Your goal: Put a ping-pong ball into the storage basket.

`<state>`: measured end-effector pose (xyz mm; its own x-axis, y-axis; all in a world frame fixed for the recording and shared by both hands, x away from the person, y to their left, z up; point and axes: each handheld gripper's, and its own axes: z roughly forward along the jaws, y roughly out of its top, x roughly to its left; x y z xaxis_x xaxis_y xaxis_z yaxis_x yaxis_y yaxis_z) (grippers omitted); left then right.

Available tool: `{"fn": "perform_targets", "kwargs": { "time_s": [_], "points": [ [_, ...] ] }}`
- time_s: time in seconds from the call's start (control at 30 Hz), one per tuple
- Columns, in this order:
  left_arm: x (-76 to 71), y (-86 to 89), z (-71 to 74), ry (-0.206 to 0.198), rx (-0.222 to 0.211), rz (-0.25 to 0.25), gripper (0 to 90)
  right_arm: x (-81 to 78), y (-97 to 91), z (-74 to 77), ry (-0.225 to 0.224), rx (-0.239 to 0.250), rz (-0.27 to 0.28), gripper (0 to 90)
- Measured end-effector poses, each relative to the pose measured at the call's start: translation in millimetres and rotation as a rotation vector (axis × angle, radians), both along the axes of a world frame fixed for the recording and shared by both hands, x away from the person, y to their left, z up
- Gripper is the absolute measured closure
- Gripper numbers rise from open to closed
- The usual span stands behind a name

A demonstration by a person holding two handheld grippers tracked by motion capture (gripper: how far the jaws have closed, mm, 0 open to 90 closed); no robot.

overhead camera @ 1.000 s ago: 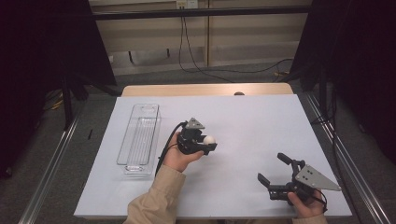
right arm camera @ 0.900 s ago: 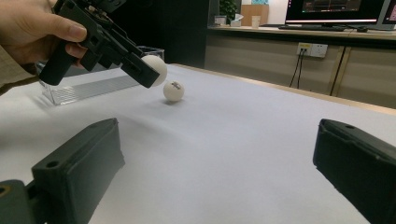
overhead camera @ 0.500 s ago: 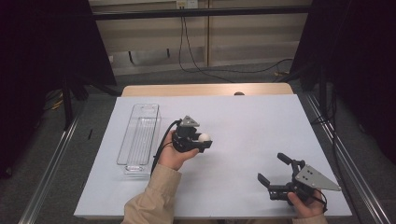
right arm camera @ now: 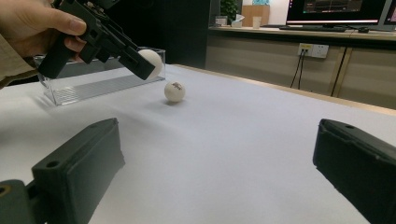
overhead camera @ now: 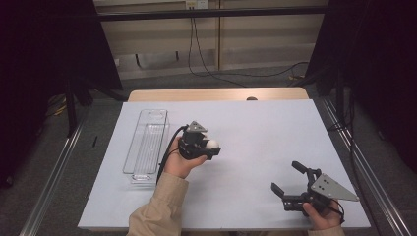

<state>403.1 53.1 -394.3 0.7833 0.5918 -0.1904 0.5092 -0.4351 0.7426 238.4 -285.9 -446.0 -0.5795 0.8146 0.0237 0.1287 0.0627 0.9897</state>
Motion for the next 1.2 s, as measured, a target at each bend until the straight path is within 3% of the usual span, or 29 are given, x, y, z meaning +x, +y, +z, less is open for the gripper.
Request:
{"fn": "perform_targets", "kwargs": {
  "time_s": [0.63, 1.2],
  "points": [
    [2.9, 8.8, 1.4, 0.011, 0.010, 0.022, 51.0, 0.2, -1.2, 0.4, -0.005, 0.003, 0.000, 0.7],
    [5.1, 21.5, 7.5, 0.011, -0.010, 0.055, 51.0, 0.2, -0.8, 0.6, -0.007, 0.001, 0.002, 0.7]
  ]
}}
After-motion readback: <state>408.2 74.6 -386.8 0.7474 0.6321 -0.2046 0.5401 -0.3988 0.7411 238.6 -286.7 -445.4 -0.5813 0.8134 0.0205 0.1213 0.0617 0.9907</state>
